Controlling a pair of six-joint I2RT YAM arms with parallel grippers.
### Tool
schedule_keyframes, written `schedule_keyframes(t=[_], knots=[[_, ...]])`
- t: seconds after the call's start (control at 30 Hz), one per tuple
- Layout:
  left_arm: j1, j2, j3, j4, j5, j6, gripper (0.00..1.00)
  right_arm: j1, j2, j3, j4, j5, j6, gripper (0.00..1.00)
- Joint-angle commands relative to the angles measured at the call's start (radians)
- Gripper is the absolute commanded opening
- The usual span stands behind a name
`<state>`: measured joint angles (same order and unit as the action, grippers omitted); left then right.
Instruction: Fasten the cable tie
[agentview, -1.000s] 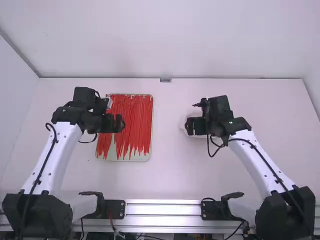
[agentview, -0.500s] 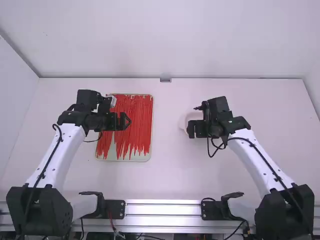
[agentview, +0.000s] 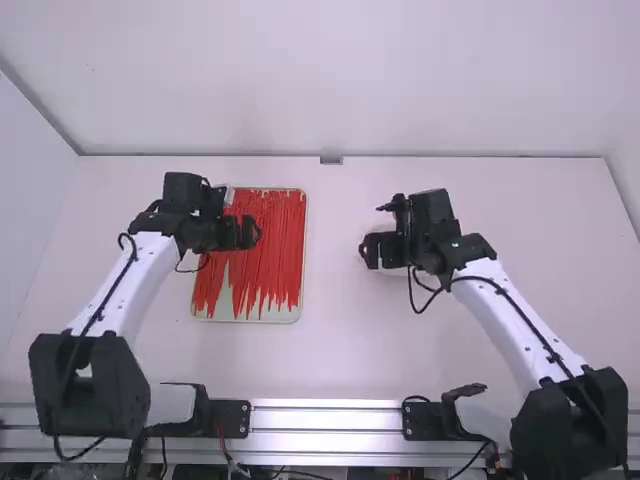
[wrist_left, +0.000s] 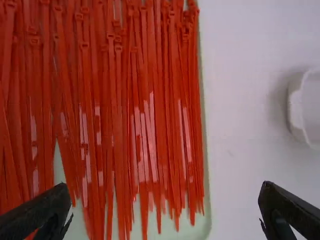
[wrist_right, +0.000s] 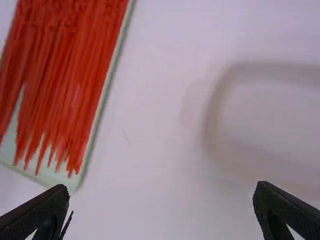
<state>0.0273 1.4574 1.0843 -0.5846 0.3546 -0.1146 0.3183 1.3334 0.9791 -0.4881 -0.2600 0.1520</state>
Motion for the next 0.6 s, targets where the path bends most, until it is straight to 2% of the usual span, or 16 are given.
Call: schedule_keyframes(t=[0.0, 0.27, 0.47, 0.57], knots=[[-0.003, 0.070, 0.077, 0.002, -0.008, 0.010, 0.99, 0.007, 0.008, 0.037, 0.031, -0.010, 0.009, 0.98], [-0.003, 0.279, 0.272, 0.008, -0.018, 0.041, 0.99, -0.013, 0.026, 0.108, 0.035, -0.009, 0.005, 0.98], [-0.013, 0.406, 0.382, 0.045, -0.115, 0.066, 1.00, -0.007, 0.063, 0.188, -0.002, -0.009, 0.004, 0.98], [-0.028, 0.436, 0.395, 0.083, -0.184, 0.089, 0.99, 0.011, 0.088, 0.214, -0.012, -0.008, -0.003, 0.98]])
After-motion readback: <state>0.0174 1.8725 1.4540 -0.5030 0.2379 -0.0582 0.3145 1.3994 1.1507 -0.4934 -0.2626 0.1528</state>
